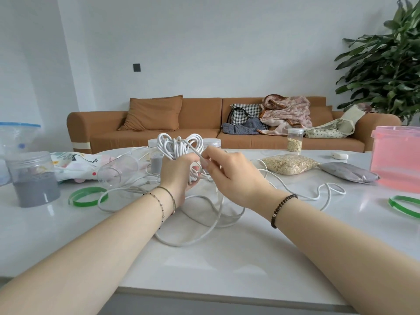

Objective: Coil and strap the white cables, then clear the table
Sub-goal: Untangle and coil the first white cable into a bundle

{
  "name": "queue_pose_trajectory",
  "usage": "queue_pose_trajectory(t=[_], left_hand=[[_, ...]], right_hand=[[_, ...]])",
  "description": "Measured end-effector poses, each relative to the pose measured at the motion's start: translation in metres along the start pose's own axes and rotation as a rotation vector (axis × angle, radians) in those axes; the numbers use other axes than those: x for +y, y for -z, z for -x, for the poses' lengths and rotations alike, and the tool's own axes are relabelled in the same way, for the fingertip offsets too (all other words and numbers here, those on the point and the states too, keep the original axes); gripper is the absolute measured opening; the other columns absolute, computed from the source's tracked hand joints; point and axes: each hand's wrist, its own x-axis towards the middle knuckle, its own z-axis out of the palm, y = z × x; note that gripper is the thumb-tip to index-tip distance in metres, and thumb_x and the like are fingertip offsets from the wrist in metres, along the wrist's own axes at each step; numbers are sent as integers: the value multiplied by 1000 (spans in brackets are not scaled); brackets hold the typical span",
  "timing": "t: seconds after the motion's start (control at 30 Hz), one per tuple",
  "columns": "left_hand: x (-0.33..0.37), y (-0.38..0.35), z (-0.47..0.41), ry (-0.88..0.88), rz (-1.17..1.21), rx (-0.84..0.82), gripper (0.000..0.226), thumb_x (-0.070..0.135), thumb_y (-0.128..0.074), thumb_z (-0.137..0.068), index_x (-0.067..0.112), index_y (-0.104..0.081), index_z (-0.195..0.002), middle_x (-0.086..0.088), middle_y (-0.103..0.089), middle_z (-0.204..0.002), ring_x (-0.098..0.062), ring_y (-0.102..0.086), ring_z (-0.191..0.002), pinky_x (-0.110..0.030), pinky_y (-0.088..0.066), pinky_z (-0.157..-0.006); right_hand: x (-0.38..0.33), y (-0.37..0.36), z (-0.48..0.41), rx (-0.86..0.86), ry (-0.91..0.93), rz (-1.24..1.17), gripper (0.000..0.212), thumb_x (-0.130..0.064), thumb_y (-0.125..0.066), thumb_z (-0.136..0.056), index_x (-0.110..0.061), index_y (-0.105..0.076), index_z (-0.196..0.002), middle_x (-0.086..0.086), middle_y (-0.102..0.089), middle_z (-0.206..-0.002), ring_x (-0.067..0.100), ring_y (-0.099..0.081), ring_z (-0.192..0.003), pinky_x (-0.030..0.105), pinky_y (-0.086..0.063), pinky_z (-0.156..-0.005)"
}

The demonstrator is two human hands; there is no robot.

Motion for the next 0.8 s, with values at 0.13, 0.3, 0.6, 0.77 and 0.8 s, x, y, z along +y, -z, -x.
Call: queue_pose_trajectory(t=[0.13, 0.3, 0.6, 0.77, 0.8], left_hand=[[3, 0, 2, 66, 37, -94, 9, 15, -65, -74, 19, -64, -83, 1, -60, -73, -11, -58, -68, -26, -55, -61], [2, -1, 5, 88, 34, -178, 11, 24, -69, -78, 18, -66, -86, -2, -58, -74, -14, -55, -66, -27, -51, -60], [-1, -3, 6, 106, 3, -248, 28, 40, -74, -81, 17, -67, -97, -4, -57, -73, -15, -57, -65, -30, -52, -64], [0, -4, 9, 74, 8, -279, 63, 64, -72, -76, 16, -68, -116, -10, -62, -94, -17, -60, -85, -28, -58, -70], [0, -4, 10, 69, 5, -281, 69, 66, -71, -74, 15, -67, -120, -11, -64, -97, -18, -61, -88, -29, -58, -71]], right_hand=[[3, -3, 1, 1, -4, 108, 14, -26, -41, -100, -18, -49, -92, -3, -53, -61, 30, -47, -59, 36, -32, -51], [7, -2, 3, 22, -88, 202, 17, -27, -40, -103, -16, -51, -96, -2, -54, -65, 33, -50, -64, 38, -39, -56], [15, -4, 3, 28, -288, 222, 21, -32, -39, -103, -21, -55, -94, 1, -65, -75, 33, -59, -76, 40, -50, -69], [15, -9, 2, 22, -377, 126, 21, -32, -44, -101, -25, -59, -90, -5, -57, -65, 27, -57, -73, 33, -42, -61], [15, -10, 3, 21, -387, 112, 21, -32, -44, -101, -26, -60, -89, -6, -54, -64, 26, -56, -72, 32, -40, -59]])
